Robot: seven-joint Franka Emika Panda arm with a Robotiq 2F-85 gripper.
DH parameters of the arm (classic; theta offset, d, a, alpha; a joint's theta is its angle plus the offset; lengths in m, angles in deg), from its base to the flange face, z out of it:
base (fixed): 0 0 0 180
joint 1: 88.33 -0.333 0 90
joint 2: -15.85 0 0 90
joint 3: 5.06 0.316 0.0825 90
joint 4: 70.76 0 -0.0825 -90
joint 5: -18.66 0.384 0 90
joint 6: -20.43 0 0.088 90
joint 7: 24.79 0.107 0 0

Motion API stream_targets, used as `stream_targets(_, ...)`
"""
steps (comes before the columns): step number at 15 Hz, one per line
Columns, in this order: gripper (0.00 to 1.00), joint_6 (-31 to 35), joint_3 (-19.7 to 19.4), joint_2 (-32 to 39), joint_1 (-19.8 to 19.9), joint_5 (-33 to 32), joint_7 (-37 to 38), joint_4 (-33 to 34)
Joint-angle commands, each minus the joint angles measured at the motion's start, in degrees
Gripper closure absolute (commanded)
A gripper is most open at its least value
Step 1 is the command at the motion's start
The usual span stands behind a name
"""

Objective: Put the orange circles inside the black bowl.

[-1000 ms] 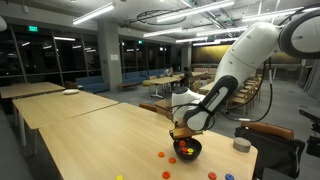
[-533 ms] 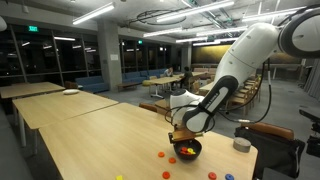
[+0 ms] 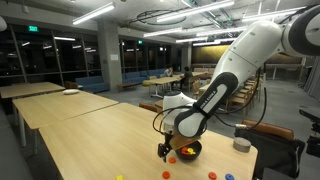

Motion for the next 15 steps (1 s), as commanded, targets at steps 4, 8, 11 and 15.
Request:
stream_targets(4,0.0,-1.5,7.8,0.9,5.5,14.8,-25.6,0.2)
stream_targets(8,0.0,-2.1,6.2,3.4,5.7,15.1,-29.1,1.7)
stream_targets(11,0.0,-3.1,4.5,6.0,5.1,13.6,-27.5,4.3)
stream_targets(15,0.0,-3.0,3.6,9.5,4.0,13.1,-25.9,7.8)
